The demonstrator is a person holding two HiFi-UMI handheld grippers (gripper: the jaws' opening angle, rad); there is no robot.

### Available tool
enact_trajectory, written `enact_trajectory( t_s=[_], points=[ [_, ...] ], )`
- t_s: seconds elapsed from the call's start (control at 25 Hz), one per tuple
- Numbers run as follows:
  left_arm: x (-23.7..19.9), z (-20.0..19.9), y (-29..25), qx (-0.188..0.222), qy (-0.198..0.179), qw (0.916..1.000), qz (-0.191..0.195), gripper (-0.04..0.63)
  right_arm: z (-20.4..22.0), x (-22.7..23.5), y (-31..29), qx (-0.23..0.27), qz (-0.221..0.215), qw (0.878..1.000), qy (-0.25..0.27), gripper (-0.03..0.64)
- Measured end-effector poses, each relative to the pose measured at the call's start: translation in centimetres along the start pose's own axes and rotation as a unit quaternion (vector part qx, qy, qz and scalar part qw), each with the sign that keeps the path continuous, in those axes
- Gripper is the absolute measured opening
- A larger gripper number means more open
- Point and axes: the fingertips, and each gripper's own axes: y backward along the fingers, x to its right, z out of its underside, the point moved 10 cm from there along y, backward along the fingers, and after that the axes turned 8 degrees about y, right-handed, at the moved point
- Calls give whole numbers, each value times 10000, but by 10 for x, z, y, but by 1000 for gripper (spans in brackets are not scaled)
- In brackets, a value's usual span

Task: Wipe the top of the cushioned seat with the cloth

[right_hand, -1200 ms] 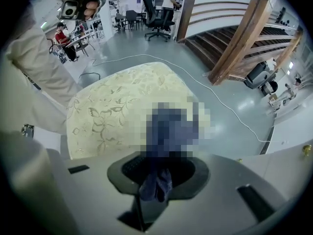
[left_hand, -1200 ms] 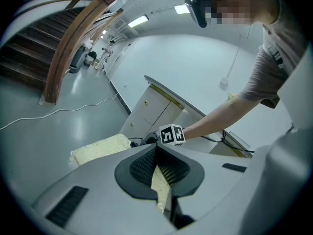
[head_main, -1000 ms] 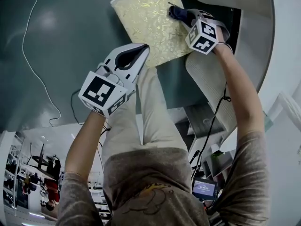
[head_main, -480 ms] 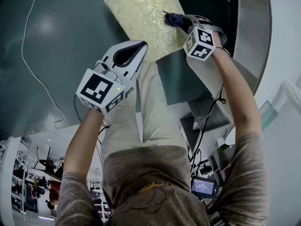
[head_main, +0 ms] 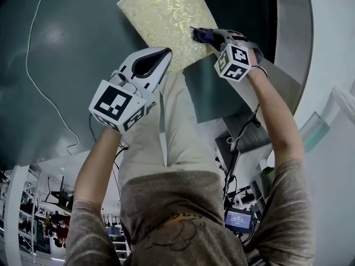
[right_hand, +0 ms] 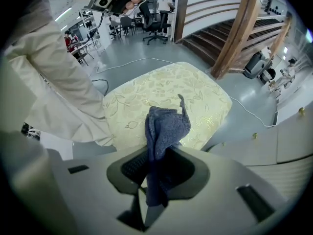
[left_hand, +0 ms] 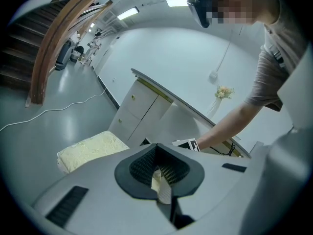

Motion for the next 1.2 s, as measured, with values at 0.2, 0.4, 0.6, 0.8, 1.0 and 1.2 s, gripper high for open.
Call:
enact_trajectory(
  t_s=[0.2, 0.4, 0.6, 0.8, 1.0, 1.2],
  points=[
    [11, 0, -5, -67, -56, 9999, 69, 18, 5, -16, 5, 110, 38, 9996, -246, 98],
    [19, 2, -8, -150, -101, 9997, 143, 18, 10, -36, 10, 188, 113, 9980, -590, 100],
    [24, -1, -10, -175, -116, 9997, 140, 18, 16, -67, 11, 237, -190, 9918, -1241, 98],
    [26, -18, -4, -148, -298, 9994, 75, 18, -1, -79, 37, 771, 140, 9772, -1973, 97],
    [43, -55, 16, 11, -415, 9991, -56, 18, -44, -60, 118, 1741, 698, 9439, -2716, 97],
    [73, -104, 46, 213, -629, 9977, -137, 18, -83, -37, 217, 2560, 1333, 9074, -3056, 97]
  ],
)
